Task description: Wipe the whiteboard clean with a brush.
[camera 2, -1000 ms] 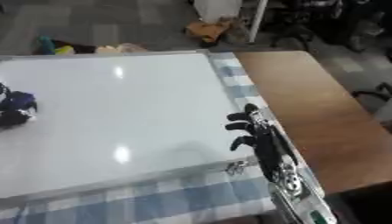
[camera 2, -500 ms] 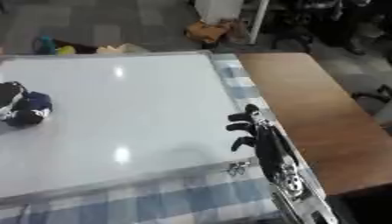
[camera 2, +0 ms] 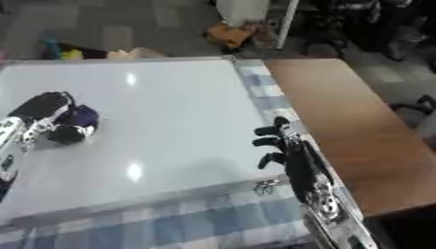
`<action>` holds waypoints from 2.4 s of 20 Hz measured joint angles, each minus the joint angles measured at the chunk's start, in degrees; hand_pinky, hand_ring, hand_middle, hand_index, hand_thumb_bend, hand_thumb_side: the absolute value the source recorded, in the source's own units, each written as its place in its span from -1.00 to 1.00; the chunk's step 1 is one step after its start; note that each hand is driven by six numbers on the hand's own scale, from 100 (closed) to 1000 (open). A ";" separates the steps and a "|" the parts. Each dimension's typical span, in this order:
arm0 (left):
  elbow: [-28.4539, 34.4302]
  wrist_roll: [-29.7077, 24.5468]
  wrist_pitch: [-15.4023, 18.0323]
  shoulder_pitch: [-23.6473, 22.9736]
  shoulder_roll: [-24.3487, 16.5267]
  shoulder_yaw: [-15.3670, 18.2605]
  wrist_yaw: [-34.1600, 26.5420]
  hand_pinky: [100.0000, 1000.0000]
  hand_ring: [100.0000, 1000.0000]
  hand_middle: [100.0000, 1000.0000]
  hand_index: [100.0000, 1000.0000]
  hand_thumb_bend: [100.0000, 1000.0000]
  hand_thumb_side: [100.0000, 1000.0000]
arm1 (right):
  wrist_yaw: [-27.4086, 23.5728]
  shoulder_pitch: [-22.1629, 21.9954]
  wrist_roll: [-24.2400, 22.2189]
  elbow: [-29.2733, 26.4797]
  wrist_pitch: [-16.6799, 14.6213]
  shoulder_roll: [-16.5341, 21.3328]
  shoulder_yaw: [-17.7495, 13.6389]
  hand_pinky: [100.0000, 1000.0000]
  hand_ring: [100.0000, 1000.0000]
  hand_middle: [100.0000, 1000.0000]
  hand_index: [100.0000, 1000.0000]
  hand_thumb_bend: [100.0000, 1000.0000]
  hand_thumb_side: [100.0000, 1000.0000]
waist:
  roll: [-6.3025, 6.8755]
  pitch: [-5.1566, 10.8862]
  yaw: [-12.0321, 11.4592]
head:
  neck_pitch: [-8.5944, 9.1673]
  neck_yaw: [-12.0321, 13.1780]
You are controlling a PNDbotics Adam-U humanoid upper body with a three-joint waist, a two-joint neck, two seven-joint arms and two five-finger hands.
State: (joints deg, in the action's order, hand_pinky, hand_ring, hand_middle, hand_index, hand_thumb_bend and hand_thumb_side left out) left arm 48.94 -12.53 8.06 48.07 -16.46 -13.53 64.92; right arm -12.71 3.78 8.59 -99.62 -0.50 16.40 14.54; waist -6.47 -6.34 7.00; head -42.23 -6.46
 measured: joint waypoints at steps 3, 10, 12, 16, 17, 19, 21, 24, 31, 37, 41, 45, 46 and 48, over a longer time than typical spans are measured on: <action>2.48 -0.95 0.88 -0.26 0.12 -1.27 -1.59 -0.61 -0.62 -0.74 -0.78 -0.53 -1.00 | 0.00 0.01 -0.01 0.00 0.01 0.00 0.01 -0.38 0.32 0.35 0.25 -1.00 1.00 | 0.06 -0.06 -0.01 | 0.00 0.05; 8.77 -3.58 1.64 -0.50 0.07 -4.15 -5.75 -0.62 -0.63 -0.75 -0.78 -0.53 -1.00 | 0.02 0.05 -0.07 0.00 0.07 0.00 0.09 -0.38 0.32 0.35 0.25 -1.00 1.00 | 0.18 -0.17 -0.03 | 0.00 0.24; 10.70 -4.55 2.01 -0.49 0.03 -5.15 -7.00 -0.62 -0.63 -0.75 -0.78 -0.54 -1.00 | 0.02 0.07 -0.09 0.00 0.09 0.00 0.18 -0.38 0.32 0.35 0.25 -1.00 1.00 | 0.28 -0.17 -0.01 | 0.00 0.29; 14.48 -6.80 2.92 -0.39 -0.09 -7.38 -9.86 -0.62 -0.63 -0.75 -0.78 -0.54 -1.00 | 0.02 0.09 -0.13 0.00 0.12 0.00 0.31 -0.38 0.32 0.35 0.25 -1.00 1.00 | 0.38 -0.17 0.03 | 0.00 0.34; 15.29 -7.39 3.11 -0.31 -0.15 -7.94 -10.54 -0.62 -0.63 -0.75 -0.78 -0.54 -1.00 | 0.02 0.11 -0.13 0.00 0.12 0.00 0.32 -0.38 0.32 0.35 0.25 -1.00 1.00 | 0.41 -0.17 0.04 | 0.00 0.34; 16.75 -8.58 3.49 -0.11 -0.16 -9.12 -11.72 -0.61 -0.62 -0.75 -0.78 -0.54 -1.00 | 0.02 0.24 -0.14 0.00 0.12 0.00 0.33 -0.38 0.32 0.35 0.25 -1.00 1.00 | 0.54 -0.17 0.11 | 0.00 0.34; 17.81 -9.80 4.02 -0.08 -0.12 -10.44 -12.59 -0.61 -0.62 -0.75 -0.78 -0.54 -1.00 | 0.02 0.24 -0.16 0.00 0.12 0.00 0.33 -0.38 0.32 0.35 0.25 -1.00 1.00 | 0.66 -0.17 0.25 | 0.00 0.35; 18.60 -11.48 4.82 -0.08 0.45 -12.21 -13.17 -0.61 -0.62 -0.74 -0.78 -0.54 -1.00 | 0.02 0.24 -0.21 0.00 0.16 0.00 0.34 -0.38 0.32 0.35 0.25 -1.00 1.00 | 0.67 -0.16 0.38 | 0.00 0.36; 19.57 -14.37 6.73 -0.29 2.32 -15.35 -14.55 -0.60 -0.62 -0.74 -0.76 -0.57 -1.00 | 0.02 0.25 -0.26 0.00 0.19 0.00 0.35 -0.38 0.32 0.35 0.25 -1.00 1.00 | 0.68 -0.16 0.55 | 0.00 0.63; 20.55 -16.85 7.36 -1.49 2.96 -17.01 -16.41 -0.58 -0.60 -0.72 -0.73 -0.57 -1.00 | 0.02 0.25 -0.30 0.01 0.14 0.00 0.36 -0.38 0.32 0.35 0.25 -1.00 1.00 | 0.68 -0.16 0.55 | 0.00 0.78; 20.58 -18.76 7.20 -2.56 3.22 -17.67 -17.06 -0.47 -0.50 -0.61 -0.63 -0.50 -0.92 | 0.02 0.25 -0.34 0.01 0.11 0.00 0.36 -0.38 0.32 0.35 0.25 -1.00 1.00 | 0.68 -0.17 0.50 | 0.00 0.80; 20.00 -21.38 7.61 -3.89 3.41 -18.28 -17.90 -0.14 -0.18 -0.28 -0.38 0.16 -0.42 | 0.03 0.25 -0.35 0.01 0.10 0.00 0.36 -0.38 0.32 0.35 0.25 -1.00 1.00 | 0.71 -0.26 0.46 | 0.00 0.80; 19.78 -22.09 7.84 -4.15 3.42 -18.37 -18.21 -0.04 -0.08 -0.18 -0.31 0.46 -0.22 | 0.03 0.25 -0.35 0.02 0.10 0.00 0.36 -0.38 0.32 0.36 0.25 -1.00 1.00 | 0.72 -0.31 0.45 | 0.00 0.80; 19.80 -23.52 8.47 -4.28 3.43 -18.36 -19.13 0.07 0.01 -0.08 -0.23 0.92 -0.03 | 0.04 0.26 -0.36 0.02 0.09 0.00 0.36 -0.38 0.32 0.35 0.25 -1.00 1.00 | 0.73 -0.32 0.42 | 0.00 0.80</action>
State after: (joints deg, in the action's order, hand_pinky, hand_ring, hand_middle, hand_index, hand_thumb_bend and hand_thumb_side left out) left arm 68.73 -36.06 16.53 43.79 -13.03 -31.89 45.79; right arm -12.67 4.04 8.23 -99.60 -0.41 16.40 14.91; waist -5.74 -6.67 7.42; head -42.23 -5.66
